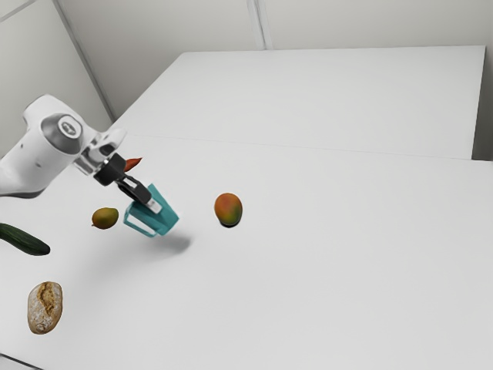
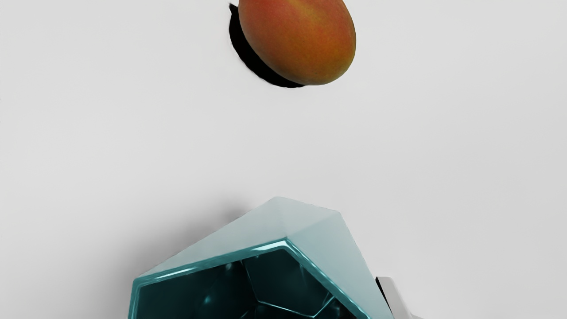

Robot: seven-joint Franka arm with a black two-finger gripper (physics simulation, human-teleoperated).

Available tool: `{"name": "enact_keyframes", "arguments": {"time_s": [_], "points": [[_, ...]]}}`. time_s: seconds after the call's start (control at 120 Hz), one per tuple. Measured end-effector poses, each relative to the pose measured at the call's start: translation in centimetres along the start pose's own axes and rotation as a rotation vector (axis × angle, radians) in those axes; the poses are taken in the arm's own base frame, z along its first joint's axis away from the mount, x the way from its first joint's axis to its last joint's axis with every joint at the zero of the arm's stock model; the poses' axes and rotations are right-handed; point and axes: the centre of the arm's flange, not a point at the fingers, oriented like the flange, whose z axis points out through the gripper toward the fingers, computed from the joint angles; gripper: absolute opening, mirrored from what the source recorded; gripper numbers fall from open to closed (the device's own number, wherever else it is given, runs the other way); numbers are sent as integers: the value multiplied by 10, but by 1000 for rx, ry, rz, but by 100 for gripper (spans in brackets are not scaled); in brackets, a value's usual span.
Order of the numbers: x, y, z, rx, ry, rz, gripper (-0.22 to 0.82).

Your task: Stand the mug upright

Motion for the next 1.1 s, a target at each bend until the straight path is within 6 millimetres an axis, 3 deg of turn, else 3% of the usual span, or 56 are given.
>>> {"name": "enact_keyframes", "arguments": {"time_s": [0.192,0.458,1.1], "points": [[6,31,6,105,-129,11,-18],[13,65,32,263,-209,-24,-18],[17,74,70,490,-110,-223,-18]]}}
